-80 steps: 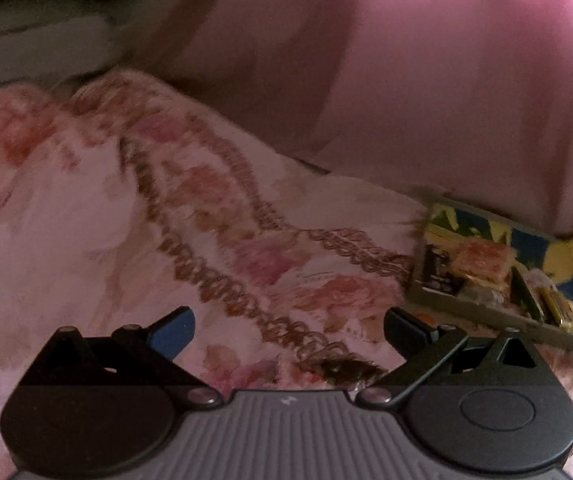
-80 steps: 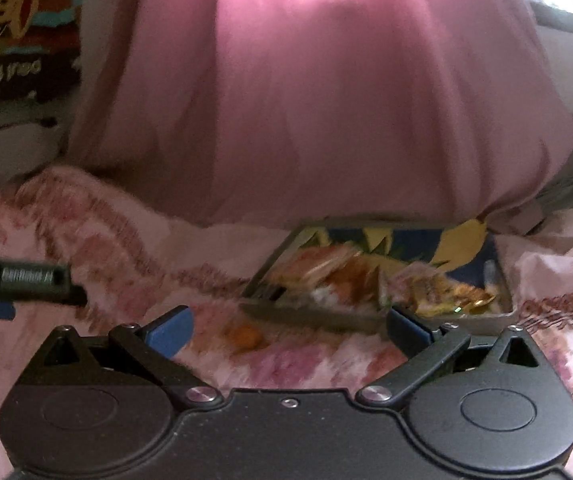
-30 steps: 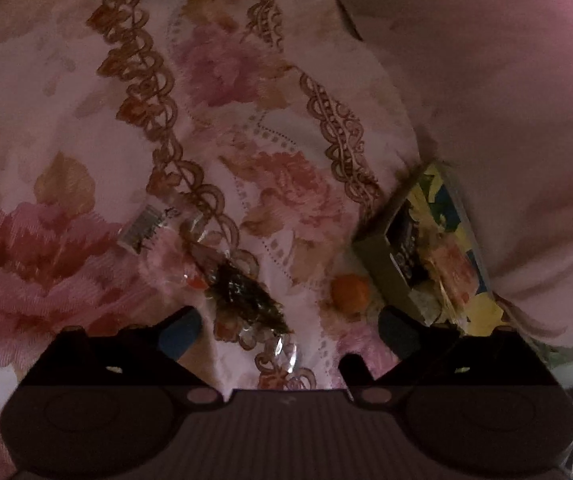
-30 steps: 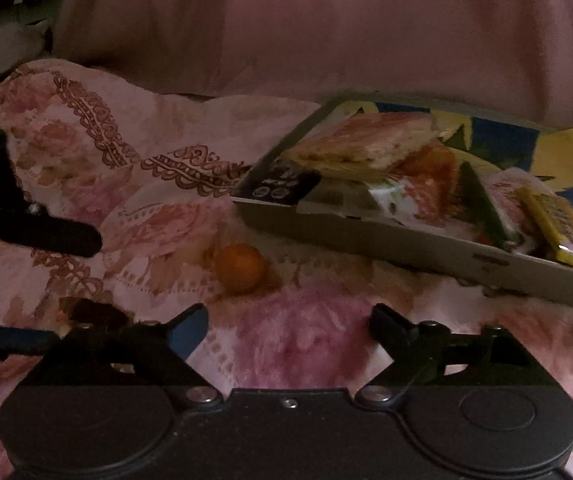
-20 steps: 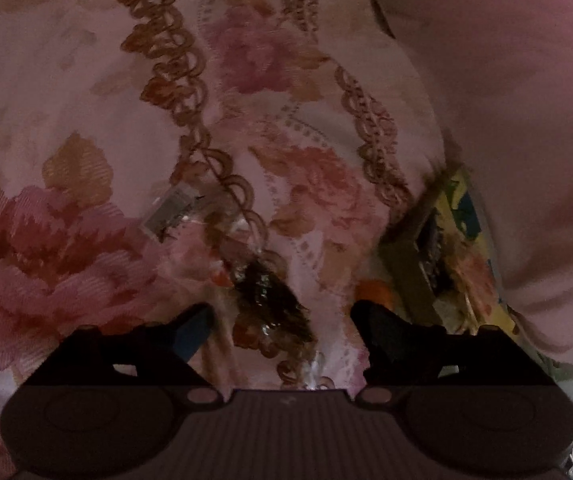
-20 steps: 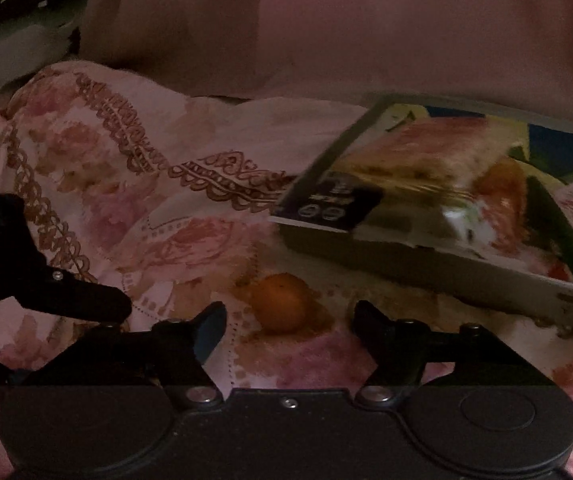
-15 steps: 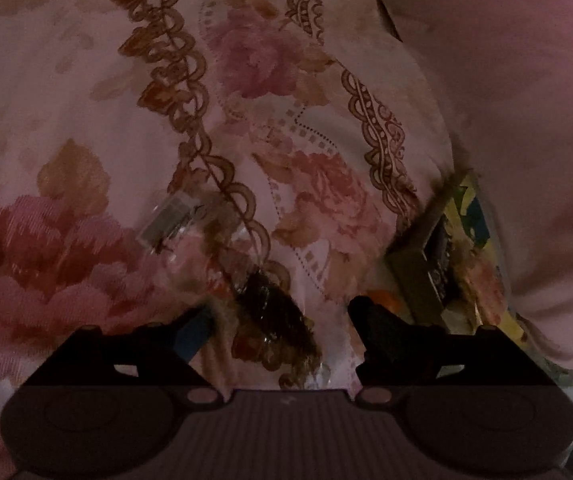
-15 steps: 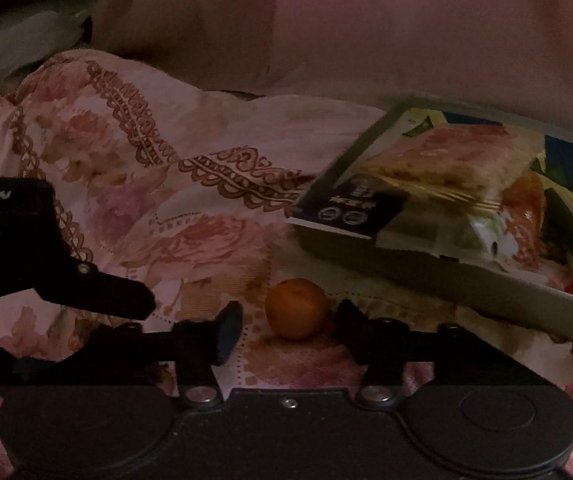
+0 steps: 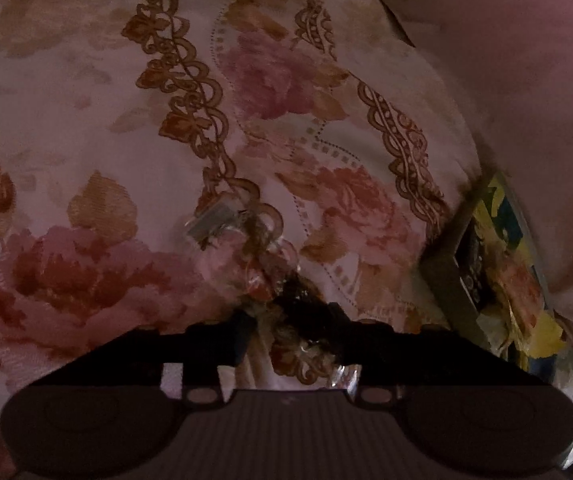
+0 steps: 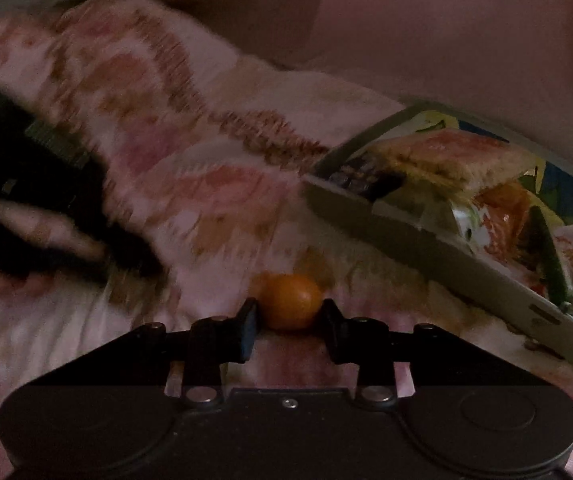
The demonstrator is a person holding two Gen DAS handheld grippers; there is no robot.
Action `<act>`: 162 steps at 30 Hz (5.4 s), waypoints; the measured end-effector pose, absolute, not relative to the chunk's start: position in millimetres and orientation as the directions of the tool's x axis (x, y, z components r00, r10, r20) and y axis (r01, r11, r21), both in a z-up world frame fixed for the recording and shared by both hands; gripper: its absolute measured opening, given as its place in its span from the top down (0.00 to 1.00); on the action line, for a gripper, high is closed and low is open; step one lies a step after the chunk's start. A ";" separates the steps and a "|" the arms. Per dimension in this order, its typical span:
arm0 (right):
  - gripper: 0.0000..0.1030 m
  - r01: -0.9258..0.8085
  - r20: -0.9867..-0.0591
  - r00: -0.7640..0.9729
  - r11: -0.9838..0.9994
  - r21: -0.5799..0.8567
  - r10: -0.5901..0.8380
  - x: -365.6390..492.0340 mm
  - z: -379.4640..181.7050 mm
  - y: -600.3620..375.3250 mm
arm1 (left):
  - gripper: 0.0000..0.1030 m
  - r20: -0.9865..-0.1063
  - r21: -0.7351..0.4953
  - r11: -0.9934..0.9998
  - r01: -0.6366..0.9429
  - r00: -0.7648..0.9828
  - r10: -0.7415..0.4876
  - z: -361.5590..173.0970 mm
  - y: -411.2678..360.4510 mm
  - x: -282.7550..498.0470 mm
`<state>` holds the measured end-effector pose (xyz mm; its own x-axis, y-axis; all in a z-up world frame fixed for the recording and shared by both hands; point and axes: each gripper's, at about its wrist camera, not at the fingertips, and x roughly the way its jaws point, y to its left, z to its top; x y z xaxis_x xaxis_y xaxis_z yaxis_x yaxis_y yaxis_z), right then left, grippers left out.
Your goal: Organize snacks
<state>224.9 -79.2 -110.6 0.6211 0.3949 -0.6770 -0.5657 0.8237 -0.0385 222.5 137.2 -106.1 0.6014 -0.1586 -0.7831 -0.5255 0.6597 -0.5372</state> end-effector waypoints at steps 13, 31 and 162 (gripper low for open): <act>0.66 -0.552 -0.760 0.528 0.833 0.030 0.378 175.8 -98.1 -111.4 | 0.69 -0.760 -0.531 0.702 -0.475 0.633 -0.147 -95.6 128.0 220.9; 0.66 -0.454 -0.682 0.635 0.889 0.052 0.364 179.1 -95.8 -117.7 | 0.86 -0.700 -0.555 0.778 -0.294 0.670 -0.246 -85.9 101.9 224.3; 0.01 -0.006 -0.400 0.914 0.990 0.140 0.062 3.0 0.1 -253.9 | 0.01 -0.493 -0.028 0.998 0.060 0.868 -0.066 25.0 -24.6 53.7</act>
